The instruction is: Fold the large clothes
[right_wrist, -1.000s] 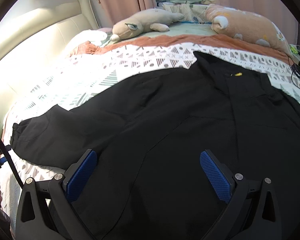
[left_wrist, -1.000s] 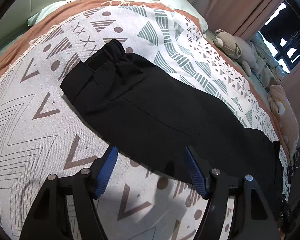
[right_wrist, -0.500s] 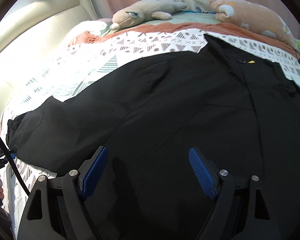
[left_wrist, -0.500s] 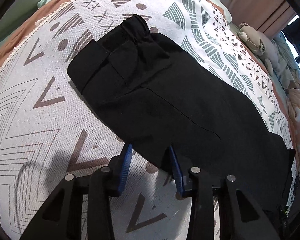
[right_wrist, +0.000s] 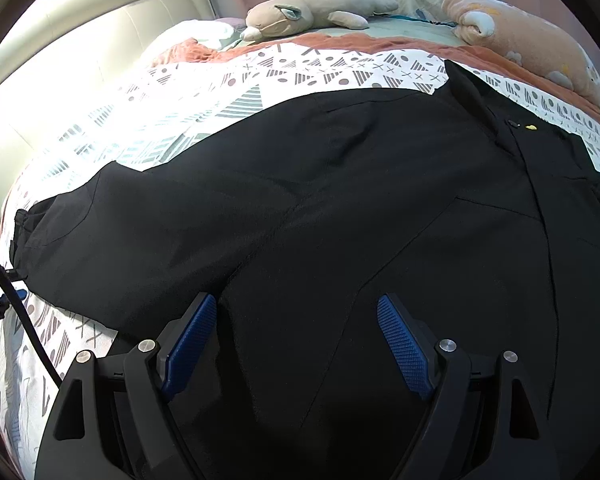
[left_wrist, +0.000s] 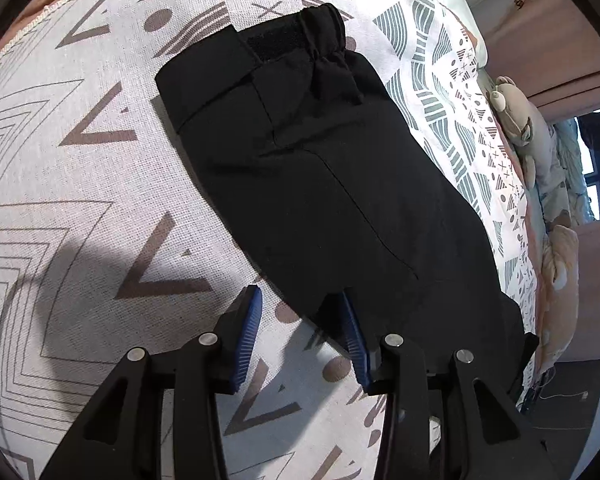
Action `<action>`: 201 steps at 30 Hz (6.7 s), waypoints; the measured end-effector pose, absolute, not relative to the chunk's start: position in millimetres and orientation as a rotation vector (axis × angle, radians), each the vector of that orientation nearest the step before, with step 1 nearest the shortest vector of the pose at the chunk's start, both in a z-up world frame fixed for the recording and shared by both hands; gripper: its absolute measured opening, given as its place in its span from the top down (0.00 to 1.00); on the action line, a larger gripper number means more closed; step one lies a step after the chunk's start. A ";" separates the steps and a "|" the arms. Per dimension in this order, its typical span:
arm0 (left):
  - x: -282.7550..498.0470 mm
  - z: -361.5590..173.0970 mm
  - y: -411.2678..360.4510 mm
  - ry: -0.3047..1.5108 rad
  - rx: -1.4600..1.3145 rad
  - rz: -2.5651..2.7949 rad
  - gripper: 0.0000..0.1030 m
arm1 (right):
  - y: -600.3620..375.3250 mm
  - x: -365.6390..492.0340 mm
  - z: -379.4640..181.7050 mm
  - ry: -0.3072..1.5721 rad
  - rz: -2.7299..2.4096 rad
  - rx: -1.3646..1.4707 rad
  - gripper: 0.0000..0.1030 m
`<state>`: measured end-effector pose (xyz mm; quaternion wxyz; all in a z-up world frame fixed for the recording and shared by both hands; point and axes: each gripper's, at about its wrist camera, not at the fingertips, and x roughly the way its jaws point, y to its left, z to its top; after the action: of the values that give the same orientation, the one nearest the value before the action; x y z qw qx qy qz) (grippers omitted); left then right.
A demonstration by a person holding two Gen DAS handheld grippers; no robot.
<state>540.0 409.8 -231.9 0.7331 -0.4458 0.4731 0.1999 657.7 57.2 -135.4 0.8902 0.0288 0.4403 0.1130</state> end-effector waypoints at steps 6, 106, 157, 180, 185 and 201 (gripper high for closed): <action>554.1 -232.1 421.7 0.944 -0.942 0.469 0.68 | 60.0 659.9 -137.3 0.908 0.227 0.058 0.20; 511.1 -90.1 6.7 0.719 -0.654 -0.286 0.00 | -202.4 463.3 -63.1 0.654 0.060 0.746 0.12; 531.5 -146.1 87.1 0.801 -0.597 -0.060 0.01 | -255.4 539.9 -130.9 0.743 -0.146 0.914 0.34; 544.5 -160.3 78.2 0.855 -0.525 -0.005 0.16 | -255.2 569.1 -162.9 0.762 -0.151 0.979 0.98; 538.9 -144.9 73.8 0.800 -0.506 -0.003 0.16 | -265.2 567.4 -162.1 0.756 -0.073 1.028 0.94; 516.5 -109.4 31.4 0.677 -0.434 -0.109 0.06 | -344.5 441.0 -119.0 0.595 -0.389 0.981 0.30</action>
<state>516.5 31.4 -109.4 0.9189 -0.2109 0.3293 -0.0529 441.0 -344.5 -119.0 0.8221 0.4611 0.2794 -0.1830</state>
